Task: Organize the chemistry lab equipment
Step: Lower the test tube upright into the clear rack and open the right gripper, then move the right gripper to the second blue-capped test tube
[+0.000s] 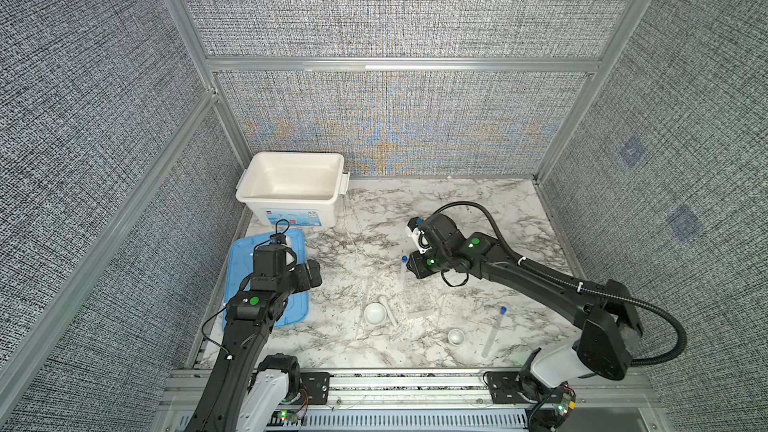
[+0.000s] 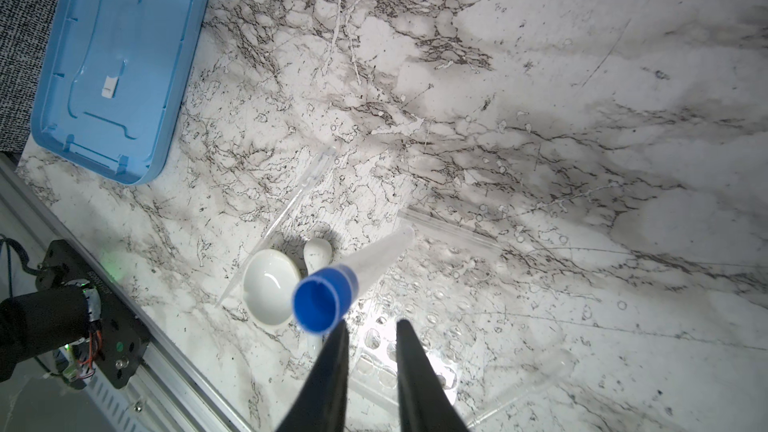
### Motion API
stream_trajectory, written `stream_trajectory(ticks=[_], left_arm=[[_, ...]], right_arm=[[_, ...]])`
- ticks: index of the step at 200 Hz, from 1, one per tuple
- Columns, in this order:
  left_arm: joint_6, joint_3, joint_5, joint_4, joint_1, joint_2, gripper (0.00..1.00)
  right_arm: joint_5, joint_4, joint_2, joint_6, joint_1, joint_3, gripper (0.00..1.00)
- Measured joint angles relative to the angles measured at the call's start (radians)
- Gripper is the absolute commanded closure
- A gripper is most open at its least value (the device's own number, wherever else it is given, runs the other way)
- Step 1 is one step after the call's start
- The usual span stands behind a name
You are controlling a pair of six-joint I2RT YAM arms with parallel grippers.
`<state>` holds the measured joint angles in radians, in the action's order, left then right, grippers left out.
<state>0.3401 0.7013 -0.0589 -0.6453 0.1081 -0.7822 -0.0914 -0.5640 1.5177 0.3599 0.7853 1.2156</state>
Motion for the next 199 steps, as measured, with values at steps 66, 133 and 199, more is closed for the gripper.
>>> stream_trajectory(ticks=[66,133,199], left_arm=[[0.000,0.000,0.004,0.000,0.000,0.001,0.01],[0.000,0.000,0.002,0.000,0.000,0.007,0.01],[0.000,0.000,-0.019,0.001,0.000,0.003,0.01]], right_arm=[[0.053,-0.036,-0.135,0.014,-0.032,-0.048,0.64],[0.172,-0.229,-0.315,0.133,-0.332,-0.197,0.38],[0.130,-0.418,-0.194,0.088,-0.747,-0.209,0.30]])
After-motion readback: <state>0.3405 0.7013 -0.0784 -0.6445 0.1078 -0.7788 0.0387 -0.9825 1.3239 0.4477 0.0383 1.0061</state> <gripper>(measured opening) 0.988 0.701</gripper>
